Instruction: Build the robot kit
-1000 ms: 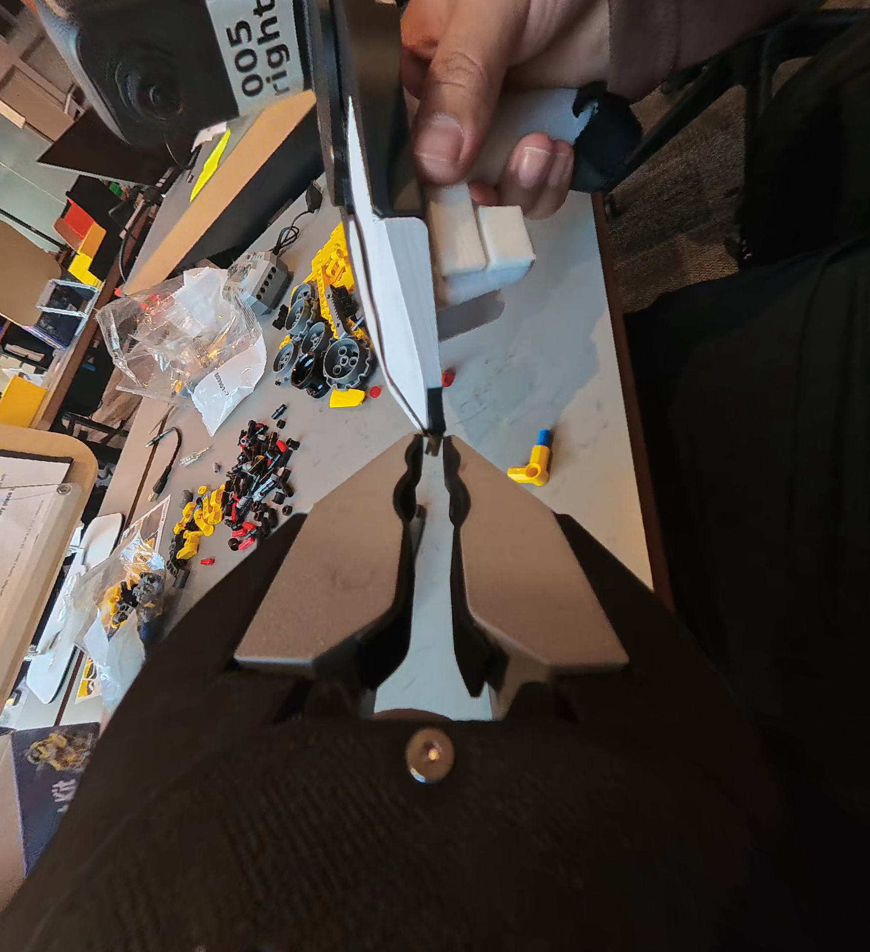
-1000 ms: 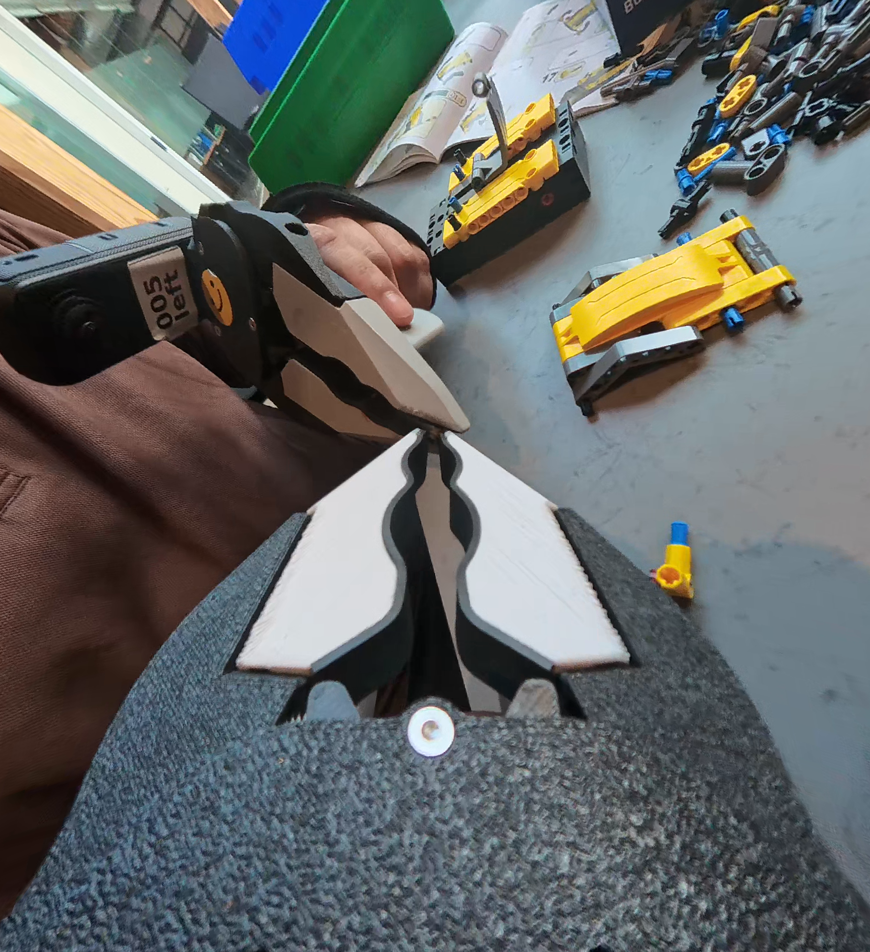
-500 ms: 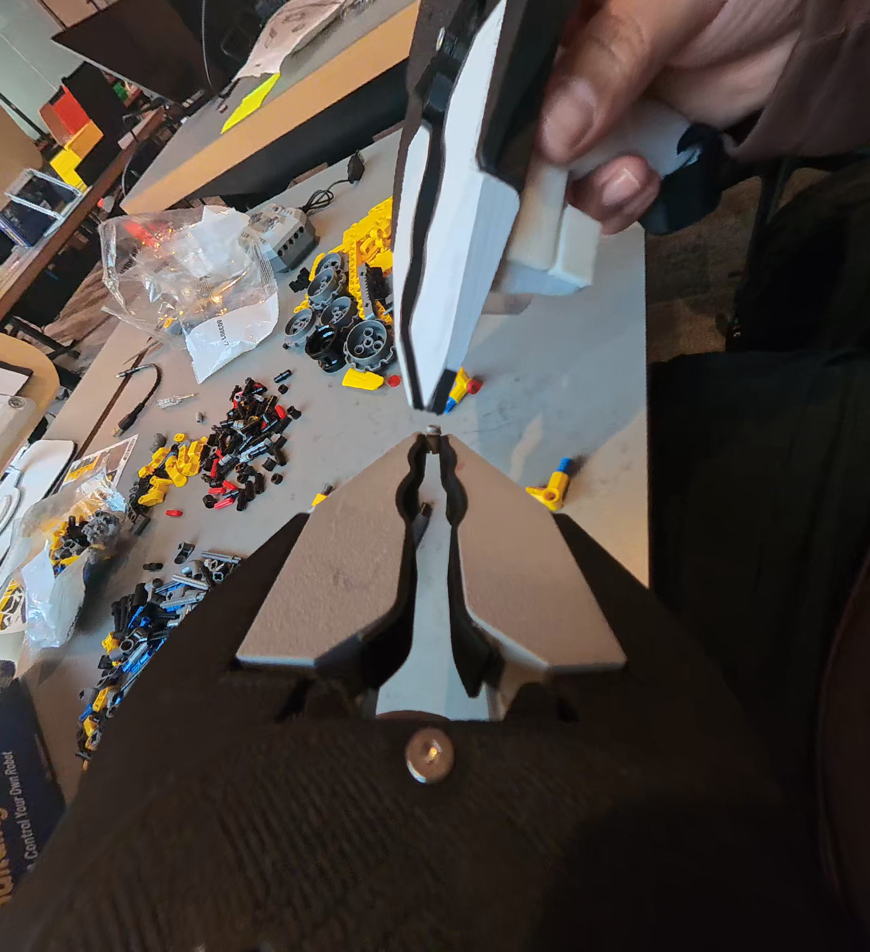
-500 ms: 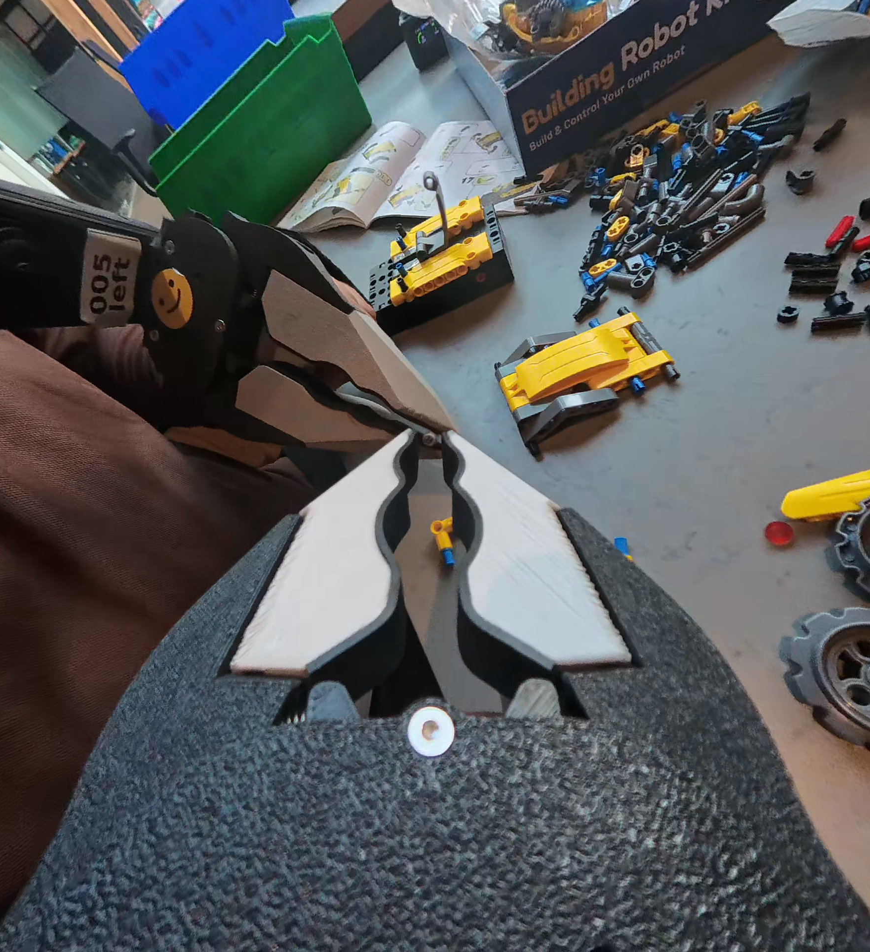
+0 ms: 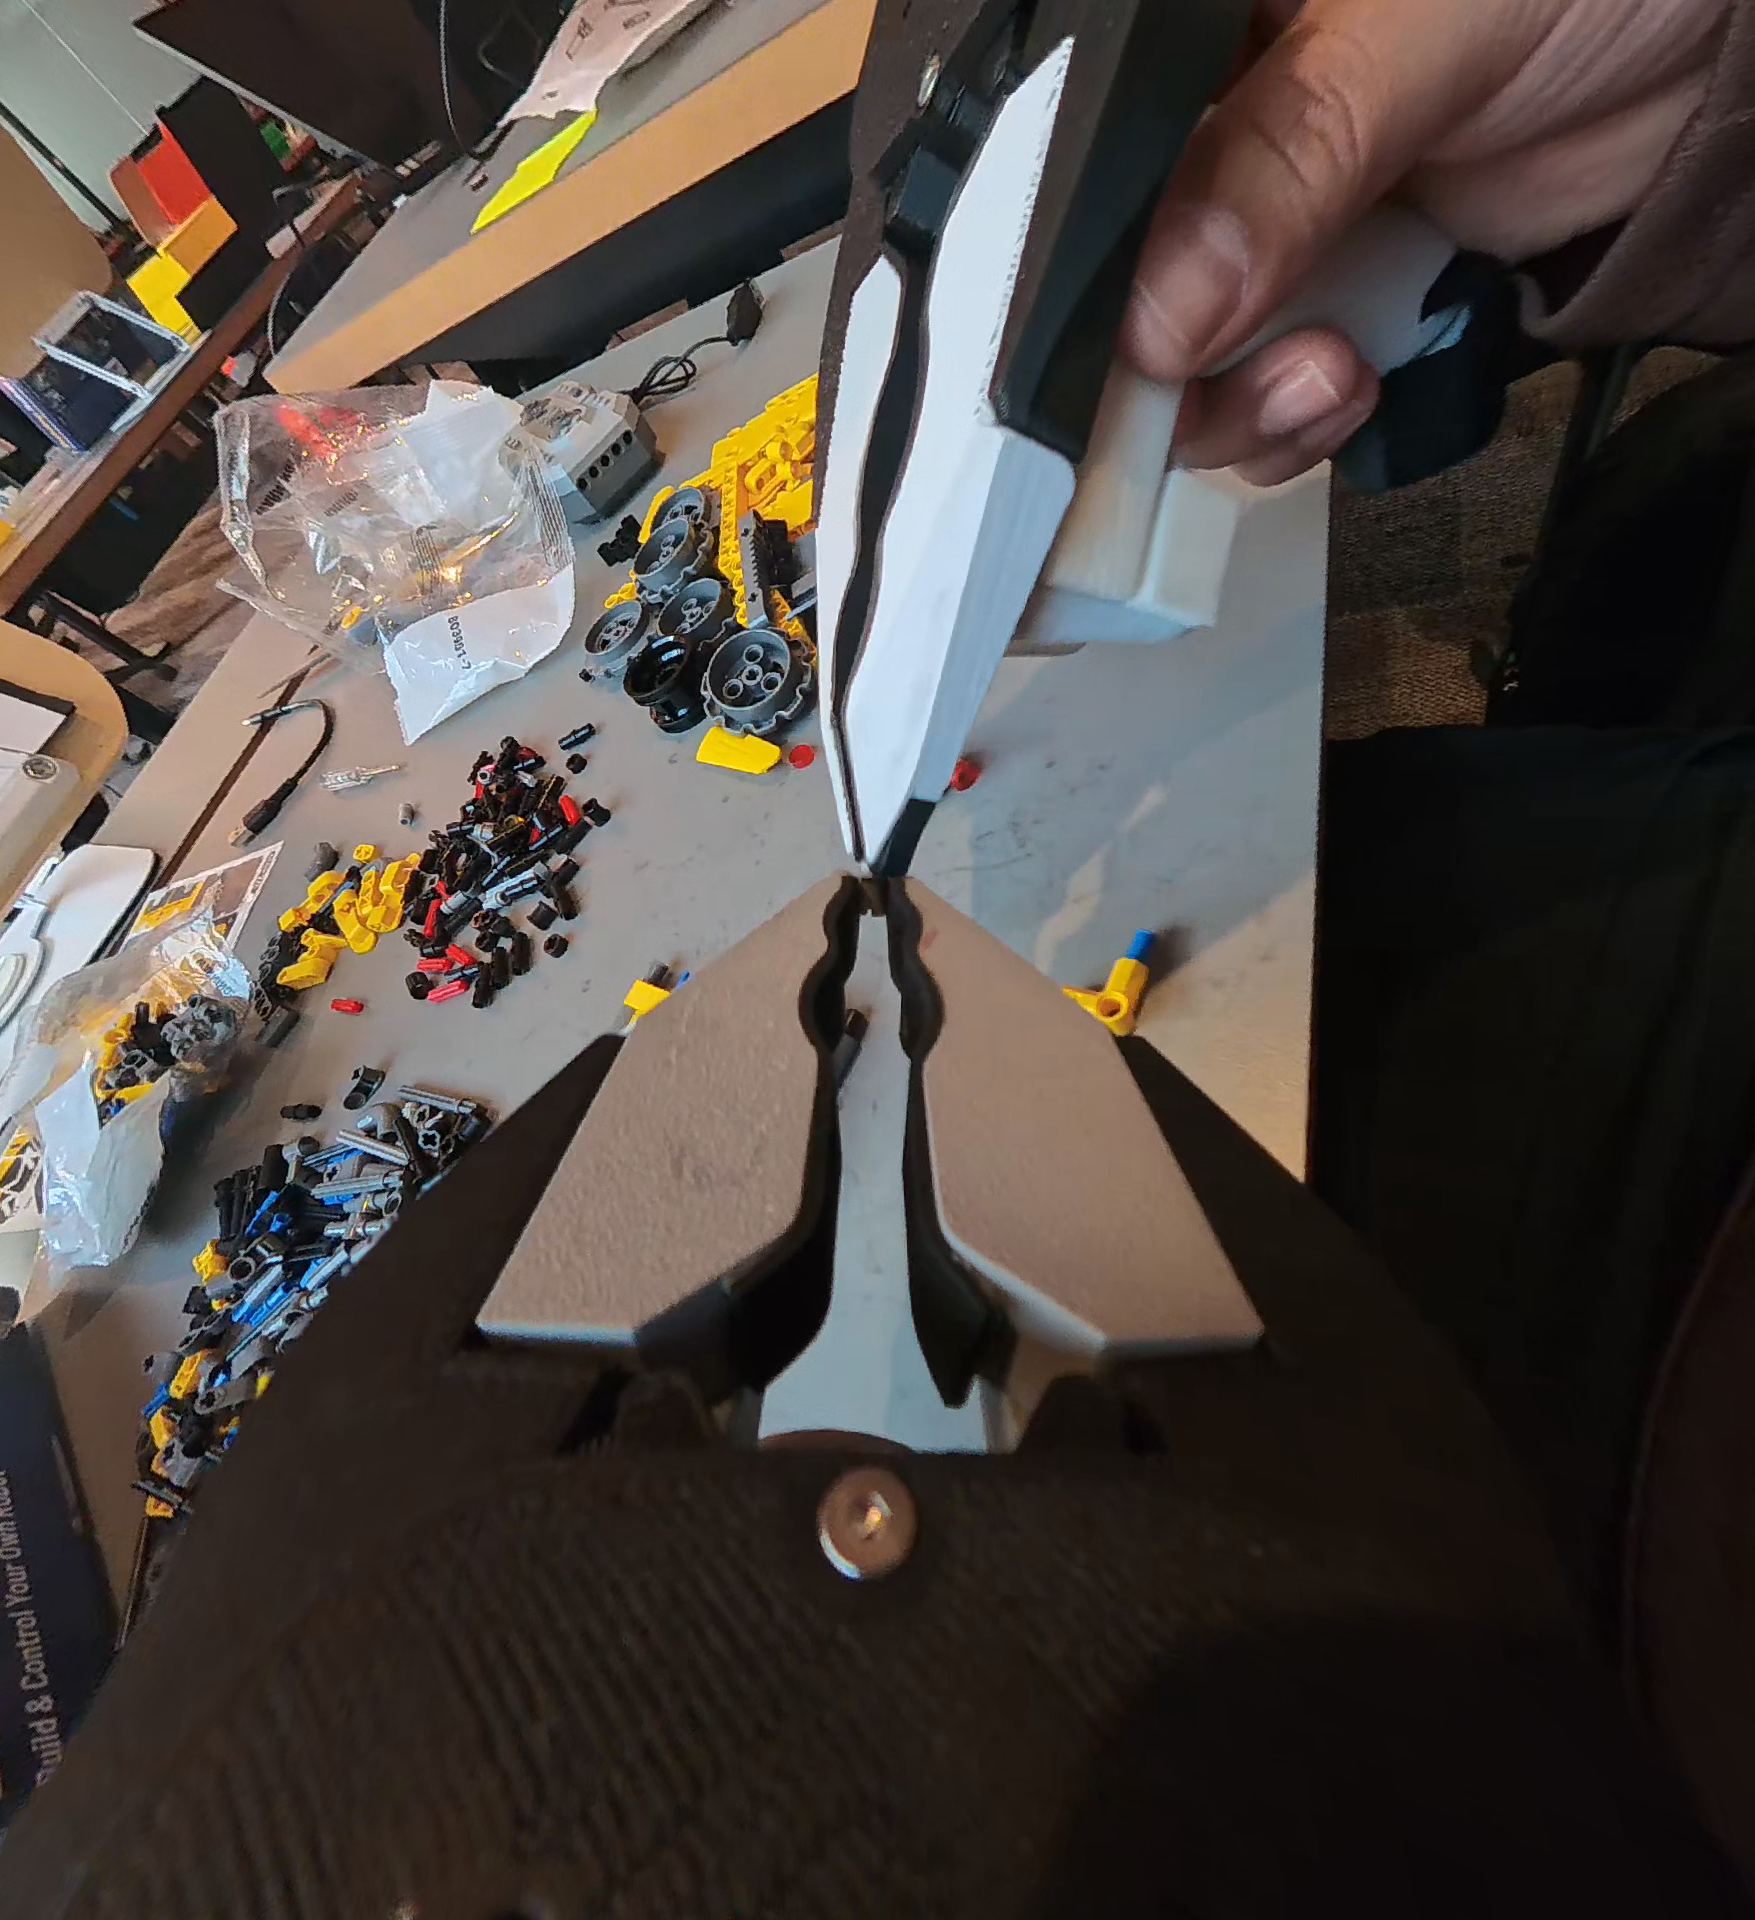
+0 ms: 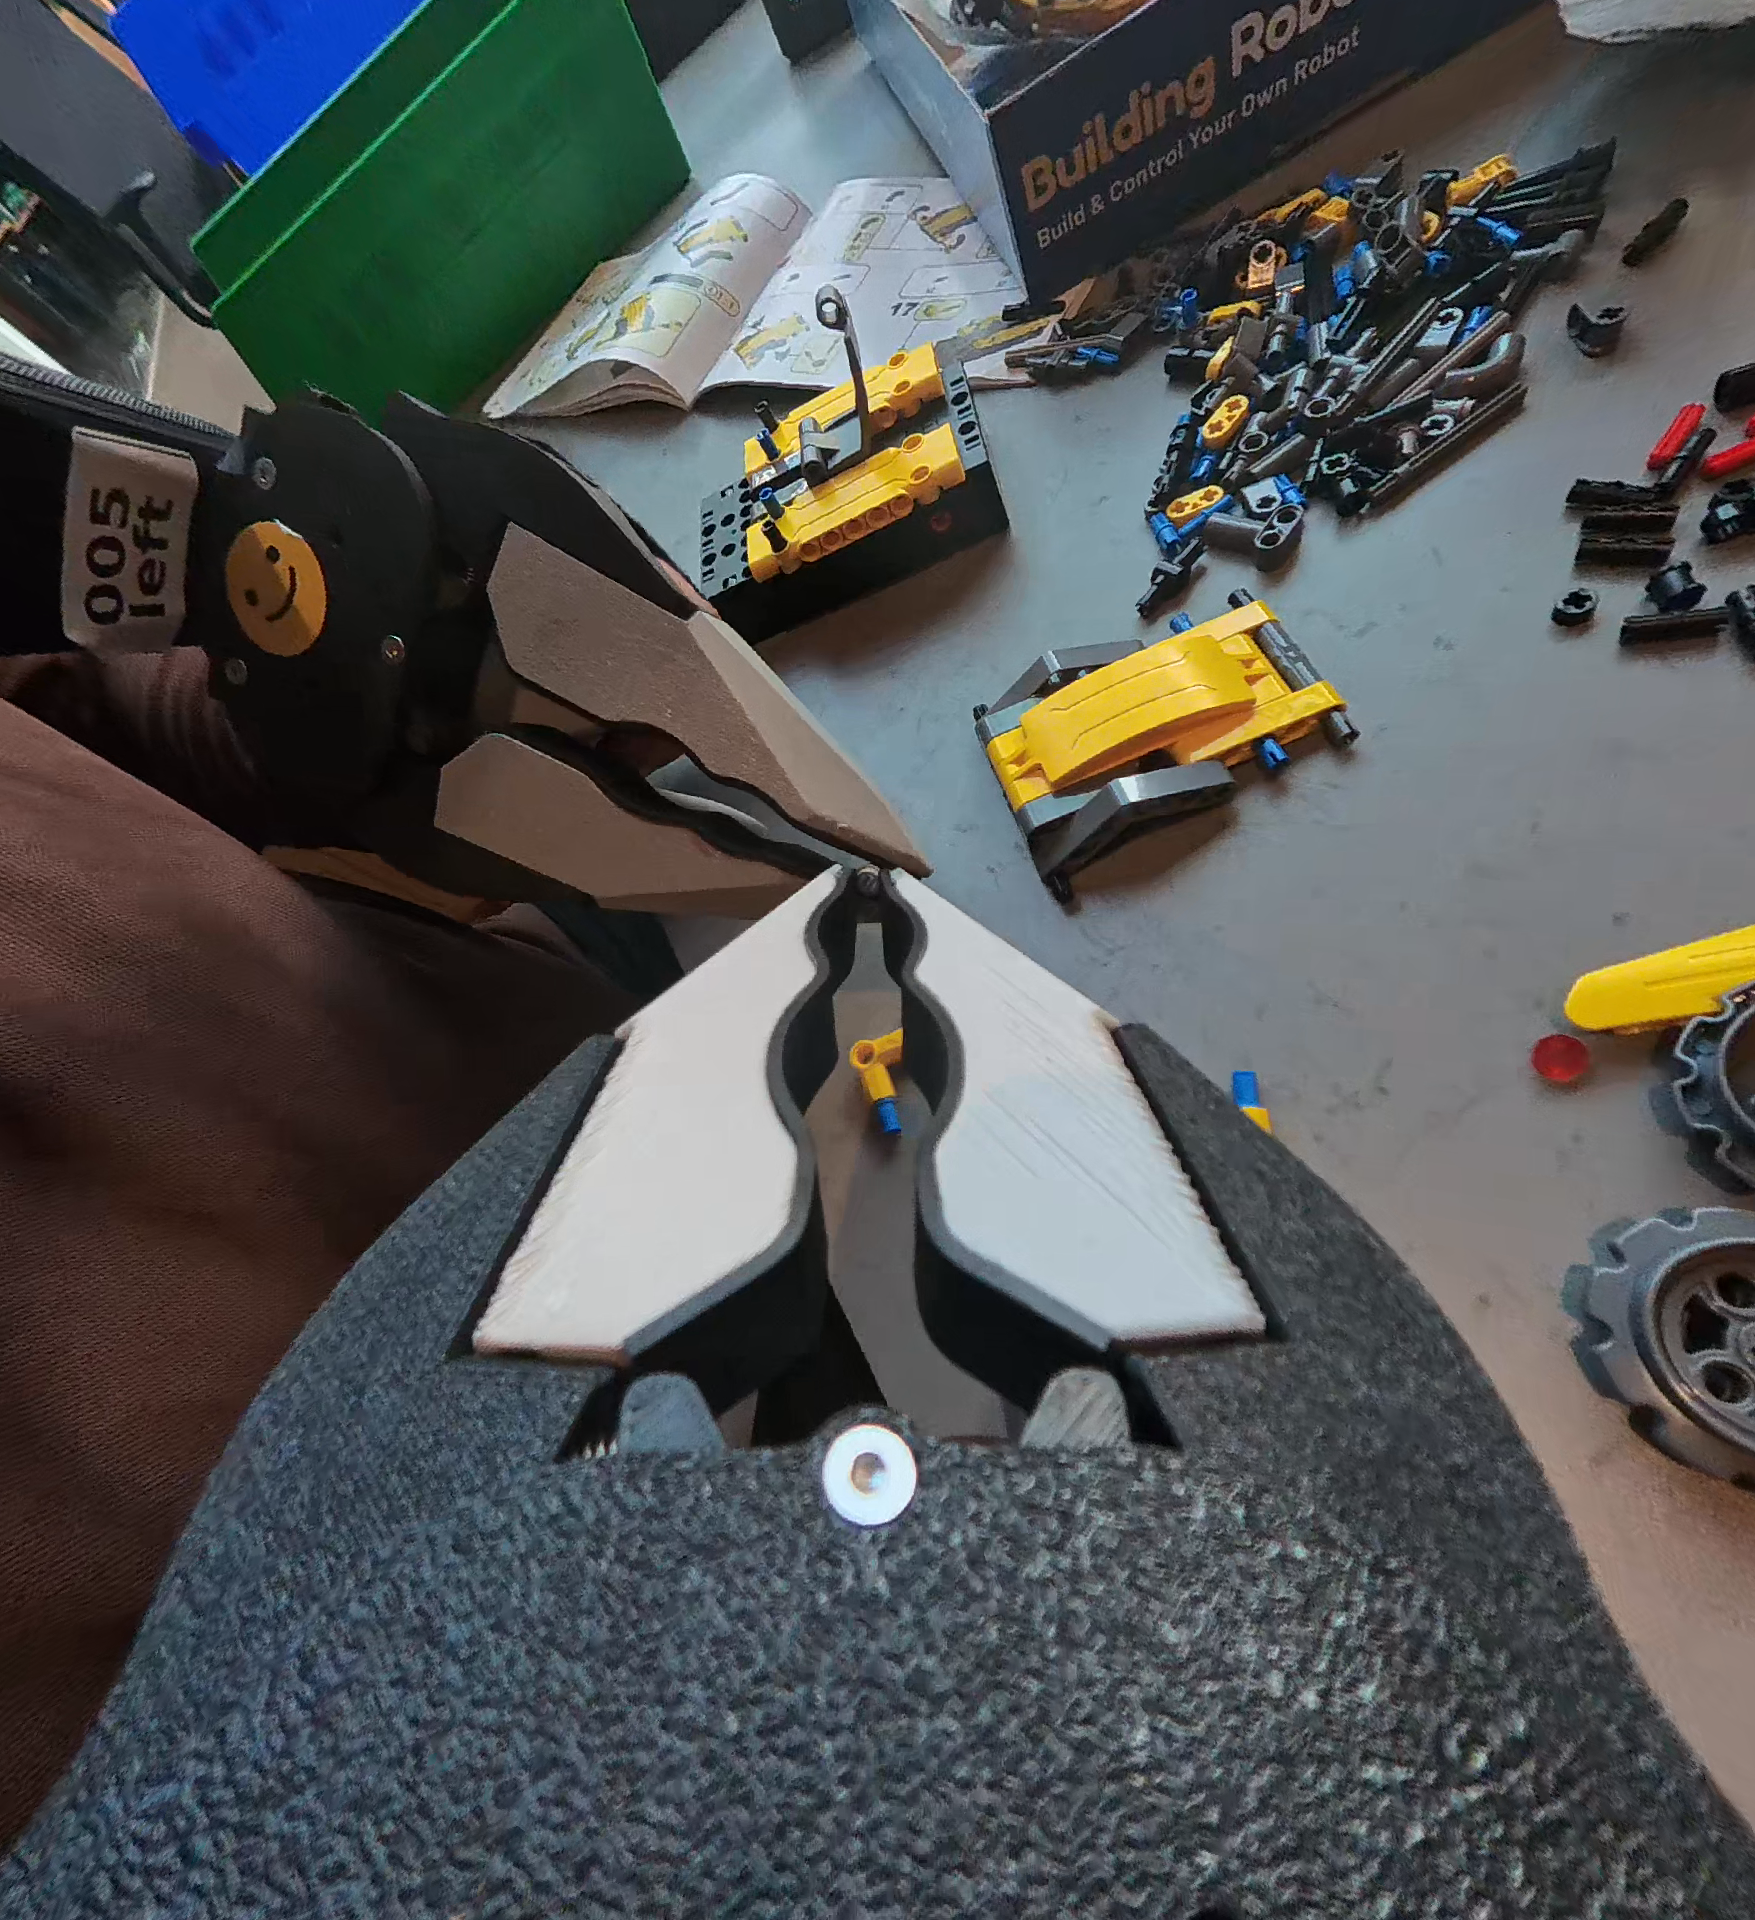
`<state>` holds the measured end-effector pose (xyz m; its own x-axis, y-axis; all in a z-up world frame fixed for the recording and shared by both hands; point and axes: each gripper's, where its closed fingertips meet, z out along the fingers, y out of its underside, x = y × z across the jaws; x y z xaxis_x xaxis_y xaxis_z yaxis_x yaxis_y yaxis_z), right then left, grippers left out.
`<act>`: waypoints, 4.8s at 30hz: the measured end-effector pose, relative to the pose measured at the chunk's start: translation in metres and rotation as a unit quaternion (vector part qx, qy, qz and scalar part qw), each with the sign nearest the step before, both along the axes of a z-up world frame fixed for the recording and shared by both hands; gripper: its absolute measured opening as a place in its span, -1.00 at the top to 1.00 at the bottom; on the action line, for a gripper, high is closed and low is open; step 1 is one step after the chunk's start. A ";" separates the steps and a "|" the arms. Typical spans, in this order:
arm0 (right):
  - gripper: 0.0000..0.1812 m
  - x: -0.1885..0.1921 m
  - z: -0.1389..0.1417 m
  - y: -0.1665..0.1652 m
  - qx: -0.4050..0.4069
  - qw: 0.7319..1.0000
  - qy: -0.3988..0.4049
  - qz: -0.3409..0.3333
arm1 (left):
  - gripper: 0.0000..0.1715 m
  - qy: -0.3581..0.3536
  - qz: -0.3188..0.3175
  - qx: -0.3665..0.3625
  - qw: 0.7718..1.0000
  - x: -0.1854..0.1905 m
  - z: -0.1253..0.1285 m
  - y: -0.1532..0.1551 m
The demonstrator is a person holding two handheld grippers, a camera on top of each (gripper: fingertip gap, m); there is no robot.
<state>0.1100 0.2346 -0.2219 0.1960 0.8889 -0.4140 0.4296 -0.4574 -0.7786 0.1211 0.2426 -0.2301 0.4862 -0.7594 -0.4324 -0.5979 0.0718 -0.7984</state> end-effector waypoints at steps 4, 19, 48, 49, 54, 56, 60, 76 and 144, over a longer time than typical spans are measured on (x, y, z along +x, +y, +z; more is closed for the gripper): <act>0.97 -0.001 -0.003 0.001 -0.012 1.000 -0.002 -0.001 | 0.98 0.006 0.007 -0.004 1.000 -0.001 -0.003 0.001; 0.95 -0.009 -0.005 0.007 -0.110 0.992 0.052 -0.037 | 0.99 0.121 0.046 0.101 0.986 -0.012 -0.004 0.010; 0.97 0.023 -0.008 -0.005 0.103 0.985 -0.120 0.068 | 0.80 -0.039 -0.045 -0.127 0.990 -0.002 -0.011 -0.025; 0.97 0.023 -0.012 -0.007 0.110 0.981 -0.142 0.078 | 0.84 -0.037 -0.056 -0.148 0.987 -0.001 -0.015 -0.029; 0.97 0.026 -0.033 -0.016 0.098 0.970 -0.197 0.100 | 0.82 -0.014 -0.057 -0.218 0.974 0.000 -0.033 -0.036; 0.97 0.031 -0.040 -0.015 0.088 0.971 -0.204 0.089 | 0.82 -0.010 -0.057 -0.239 0.969 0.002 -0.040 -0.041; 0.97 0.035 -0.050 -0.017 0.068 0.975 -0.197 0.074 | 0.84 0.021 -0.043 -0.232 0.972 0.001 -0.049 -0.037; 0.97 0.035 -0.042 -0.025 0.034 0.990 -0.129 0.052 | 0.86 0.021 -0.035 -0.224 0.974 -0.001 -0.048 -0.029; 0.96 0.069 -0.038 -0.016 -0.023 0.998 -0.050 -0.015 | 0.81 -0.003 -0.049 -0.279 0.959 0.039 -0.049 -0.037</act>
